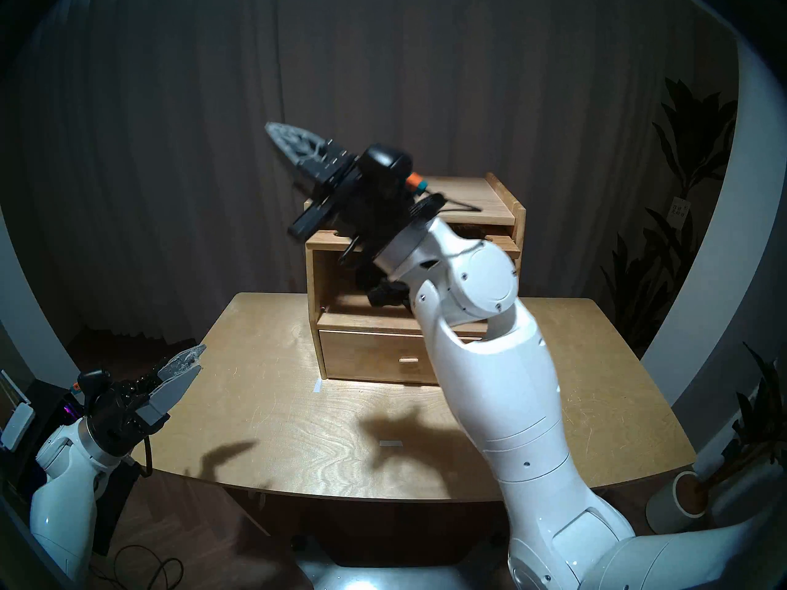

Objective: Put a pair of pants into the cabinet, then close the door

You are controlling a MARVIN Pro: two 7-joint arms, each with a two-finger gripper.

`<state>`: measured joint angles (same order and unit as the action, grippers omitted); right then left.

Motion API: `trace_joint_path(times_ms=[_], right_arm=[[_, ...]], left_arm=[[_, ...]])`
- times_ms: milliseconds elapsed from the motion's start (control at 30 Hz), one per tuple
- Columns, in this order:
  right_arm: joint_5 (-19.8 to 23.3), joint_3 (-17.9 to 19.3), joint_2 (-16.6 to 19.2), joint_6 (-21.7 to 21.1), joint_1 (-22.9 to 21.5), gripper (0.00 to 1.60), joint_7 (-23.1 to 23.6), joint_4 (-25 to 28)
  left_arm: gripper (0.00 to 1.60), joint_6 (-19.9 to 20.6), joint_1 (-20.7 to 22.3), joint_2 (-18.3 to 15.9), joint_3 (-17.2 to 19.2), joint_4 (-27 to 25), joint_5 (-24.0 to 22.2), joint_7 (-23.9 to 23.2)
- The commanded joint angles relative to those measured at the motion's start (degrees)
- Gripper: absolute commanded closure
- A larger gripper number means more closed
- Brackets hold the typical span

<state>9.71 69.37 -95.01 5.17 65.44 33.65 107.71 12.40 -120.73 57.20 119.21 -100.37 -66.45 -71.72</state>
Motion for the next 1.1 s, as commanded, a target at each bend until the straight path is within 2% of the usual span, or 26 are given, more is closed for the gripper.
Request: trace_joint_path(times_ms=[0, 33, 100, 133, 167, 233, 267, 400, 467, 533, 633, 667, 800, 867, 933, 967, 1000, 1033, 1067], right_arm=[[-0.1, 8.5, 4.6, 2.6, -2.5, 1.60, -6.8, 4.9], [-0.9, 11.0, 6.6, 3.1, -2.1, 1.60, -9.2, 5.5], [-1.1, 11.0, 7.6, 3.3, -1.7, 1.60, -9.5, 5.6], [-1.9, 13.0, 8.9, 3.4, -0.8, 1.60, -11.4, 5.5], [-1.9, 13.0, 8.9, 3.4, -0.8, 1.60, -11.4, 5.5], [-3.1, 16.2, 11.2, 3.5, 0.8, 1.60, -14.6, 5.3], [-3.1, 16.2, 11.2, 3.5, 0.8, 1.60, -14.6, 5.3], [-4.8, 20.3, 14.2, 3.7, 3.0, 1.60, -18.8, 4.7], [-5.8, 23.6, 16.6, 3.6, 5.3, 1.60, -22.1, 4.1], [-6.1, 24.1, 16.9, 3.5, 5.9, 1.60, -22.7, 3.9], [-7.1, 28.1, 18.9, 3.2, 8.8, 1.60, -26.6, 2.9], [-7.4, 27.9, 19.4, 3.1, 9.5, 1.60, -26.6, 2.6], [-8.3, 32.8, 20.6, 2.9, 13.0, 1.60, -31.5, 0.9], [-8.6, 33.8, 20.9, 2.7, 13.7, 1.60, -32.6, -0.1], [-9.0, 37.0, 20.6, 2.7, 16.2, 1.60, -35.8, -0.7], [-9.1, 37.1, 20.6, 2.7, 16.3, 1.60, -36.0, -1.5], [-9.3, 38.9, 20.0, 2.5, 17.6, 1.60, -37.7, -1.9], [-9.2, 38.9, 19.6, 2.3, 17.7, 1.60, -38.0, -2.8], [-9.2, 41.8, 16.9, 2.3, 20.8, 1.60, -38.9, -3.1]], left_arm=[[0.00, 0.0, 0.1, -0.1, 0.1, -0.3, -0.1, -0.1], [0.00, 0.0, 0.2, -0.1, 0.1, -0.3, -0.1, -0.1], [0.00, 0.0, 0.2, -0.1, 0.1, -0.3, -0.1, -0.1], [0.00, 0.0, 0.2, -0.1, 0.1, -0.3, -0.1, -0.1], [0.00, 0.0, 0.2, -0.1, 0.1, -0.3, -0.1, -0.1], [0.00, 0.0, 0.2, -0.1, 0.1, -0.3, -0.1, -0.1], [0.00, 0.0, 0.2, -0.1, 0.1, -0.3, -0.1, -0.1], [0.00, 0.0, 0.2, -0.1, 0.1, -0.3, -0.1, -0.1], [0.00, 0.0, 0.2, -0.1, 0.1, -0.2, -0.1, -0.1], [0.00, 0.0, 0.2, -0.1, 0.1, -0.2, -0.1, -0.1], [0.00, 0.0, 0.2, -0.1, 0.1, -0.3, -0.1, -0.1], [0.00, 0.0, 0.2, -0.1, 0.1, -0.3, -0.1, -0.1], [0.00, 0.0, 0.2, -0.1, 0.1, -0.3, -0.1, -0.1], [0.00, 0.0, 0.2, -0.1, 0.1, -0.3, -0.1, -0.1], [0.00, 0.0, 0.2, -0.1, 0.1, -0.4, -0.1, -0.2], [0.00, 0.0, 0.2, -0.1, 0.1, -0.4, -0.1, -0.2], [0.00, 0.0, 0.2, -0.1, 0.1, -0.4, -0.1, -0.2], [0.00, 0.0, 0.2, -0.1, 0.1, -0.4, -0.1, -0.2], [0.00, 0.0, 0.2, -0.1, 0.2, -0.5, -0.1, -0.2]])
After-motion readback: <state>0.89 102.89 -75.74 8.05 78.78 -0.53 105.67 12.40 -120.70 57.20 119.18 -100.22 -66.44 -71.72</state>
